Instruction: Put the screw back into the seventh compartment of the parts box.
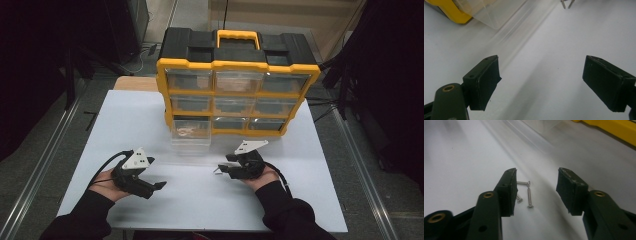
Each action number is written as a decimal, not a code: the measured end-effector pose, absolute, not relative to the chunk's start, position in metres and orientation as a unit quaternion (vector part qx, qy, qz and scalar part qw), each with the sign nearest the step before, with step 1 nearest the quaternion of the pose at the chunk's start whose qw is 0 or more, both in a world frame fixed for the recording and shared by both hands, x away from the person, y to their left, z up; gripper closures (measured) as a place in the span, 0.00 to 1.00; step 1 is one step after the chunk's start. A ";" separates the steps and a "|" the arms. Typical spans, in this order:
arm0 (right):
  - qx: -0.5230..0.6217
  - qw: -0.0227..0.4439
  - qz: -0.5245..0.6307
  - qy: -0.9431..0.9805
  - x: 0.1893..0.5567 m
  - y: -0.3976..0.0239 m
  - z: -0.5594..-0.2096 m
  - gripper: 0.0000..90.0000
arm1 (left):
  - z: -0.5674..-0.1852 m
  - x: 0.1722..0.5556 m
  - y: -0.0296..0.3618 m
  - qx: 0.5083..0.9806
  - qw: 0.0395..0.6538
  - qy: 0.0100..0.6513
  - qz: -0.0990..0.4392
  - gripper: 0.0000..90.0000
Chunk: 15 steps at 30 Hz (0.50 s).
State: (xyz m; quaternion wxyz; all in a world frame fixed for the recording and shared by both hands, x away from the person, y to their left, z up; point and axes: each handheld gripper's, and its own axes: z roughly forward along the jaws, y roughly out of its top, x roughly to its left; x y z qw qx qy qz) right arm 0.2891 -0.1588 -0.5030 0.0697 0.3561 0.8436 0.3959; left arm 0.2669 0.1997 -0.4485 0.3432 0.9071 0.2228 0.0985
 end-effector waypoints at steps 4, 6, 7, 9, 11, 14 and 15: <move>0.357 0.067 0.383 0.849 0.290 -0.157 -0.505 0.70 | -0.448 0.267 0.200 0.908 0.343 0.220 0.099 0.16; 0.359 0.065 0.379 0.851 0.289 -0.156 -0.505 0.73 | -0.448 0.267 0.200 0.908 0.342 0.220 0.100 0.16; 0.358 0.065 0.379 0.851 0.289 -0.156 -0.505 0.75 | -0.448 0.267 0.200 0.907 0.344 0.221 0.099 0.16; 0.356 0.063 0.377 0.853 0.289 -0.154 -0.504 0.78 | -0.449 0.267 0.200 0.907 0.344 0.223 0.099 0.16; 0.354 0.064 0.376 0.854 0.289 -0.153 -0.504 0.81 | -0.448 0.267 0.200 0.908 0.342 0.222 0.098 0.16; 0.351 0.067 0.370 0.858 0.288 -0.151 -0.504 0.84 | -0.448 0.267 0.200 0.907 0.343 0.222 0.099 0.16; 0.350 0.068 0.368 0.859 0.288 -0.150 -0.505 0.85 | -0.448 0.267 0.200 0.907 0.343 0.222 0.099 0.16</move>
